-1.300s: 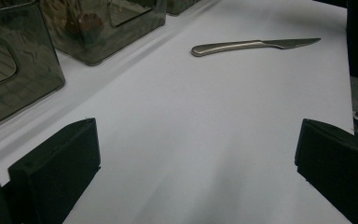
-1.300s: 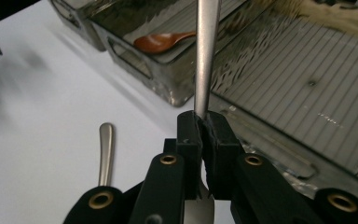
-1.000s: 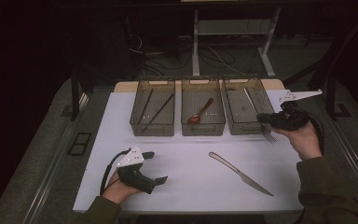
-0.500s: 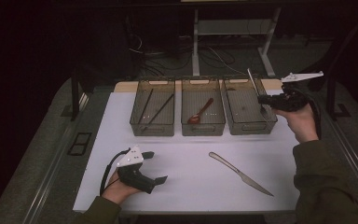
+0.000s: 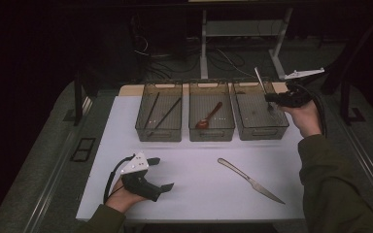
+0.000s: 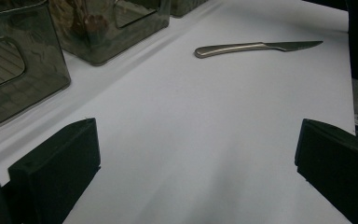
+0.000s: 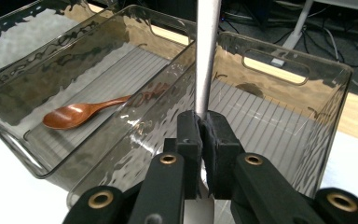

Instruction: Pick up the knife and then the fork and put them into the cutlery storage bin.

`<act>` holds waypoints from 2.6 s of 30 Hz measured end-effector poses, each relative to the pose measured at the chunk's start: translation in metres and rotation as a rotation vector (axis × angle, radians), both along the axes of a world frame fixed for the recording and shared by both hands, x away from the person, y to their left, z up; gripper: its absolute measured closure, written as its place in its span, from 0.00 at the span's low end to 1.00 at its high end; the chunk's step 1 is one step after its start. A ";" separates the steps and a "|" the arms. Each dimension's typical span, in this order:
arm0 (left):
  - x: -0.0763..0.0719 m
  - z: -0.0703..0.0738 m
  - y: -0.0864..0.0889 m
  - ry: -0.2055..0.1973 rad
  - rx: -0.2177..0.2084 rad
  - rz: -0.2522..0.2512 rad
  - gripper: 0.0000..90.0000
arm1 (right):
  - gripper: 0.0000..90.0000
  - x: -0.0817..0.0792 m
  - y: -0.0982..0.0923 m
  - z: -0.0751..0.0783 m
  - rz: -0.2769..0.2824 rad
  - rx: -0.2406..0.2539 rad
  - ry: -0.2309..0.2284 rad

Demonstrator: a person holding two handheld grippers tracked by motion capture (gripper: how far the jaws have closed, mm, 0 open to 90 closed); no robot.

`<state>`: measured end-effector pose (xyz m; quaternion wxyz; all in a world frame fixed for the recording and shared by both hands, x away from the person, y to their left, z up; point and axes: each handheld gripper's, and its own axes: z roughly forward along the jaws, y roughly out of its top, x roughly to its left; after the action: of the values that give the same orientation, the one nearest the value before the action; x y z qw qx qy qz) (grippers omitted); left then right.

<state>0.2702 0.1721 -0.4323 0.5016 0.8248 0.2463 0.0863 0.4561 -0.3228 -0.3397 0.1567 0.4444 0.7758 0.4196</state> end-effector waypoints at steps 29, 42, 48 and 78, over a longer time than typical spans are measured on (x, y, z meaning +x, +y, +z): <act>0.000 0.000 0.001 0.001 0.001 0.003 0.00 | 0.94 0.027 0.001 -0.049 0.003 -0.162 0.164; -0.001 0.000 0.001 0.001 0.002 0.002 0.00 | 0.55 0.019 -0.009 -0.043 -0.012 -0.076 0.163; -0.001 0.000 0.001 0.001 -0.004 0.008 0.00 | 0.49 0.004 -0.012 -0.030 0.008 0.006 0.117; -0.002 0.002 0.001 -0.006 -0.001 0.003 0.00 | 0.41 -0.105 0.021 -0.022 0.161 0.061 -0.017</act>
<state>0.2678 0.1729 -0.4307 0.5026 0.8240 0.2460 0.0894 0.3510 -0.3013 -0.3618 0.1153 0.3817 0.7945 0.4580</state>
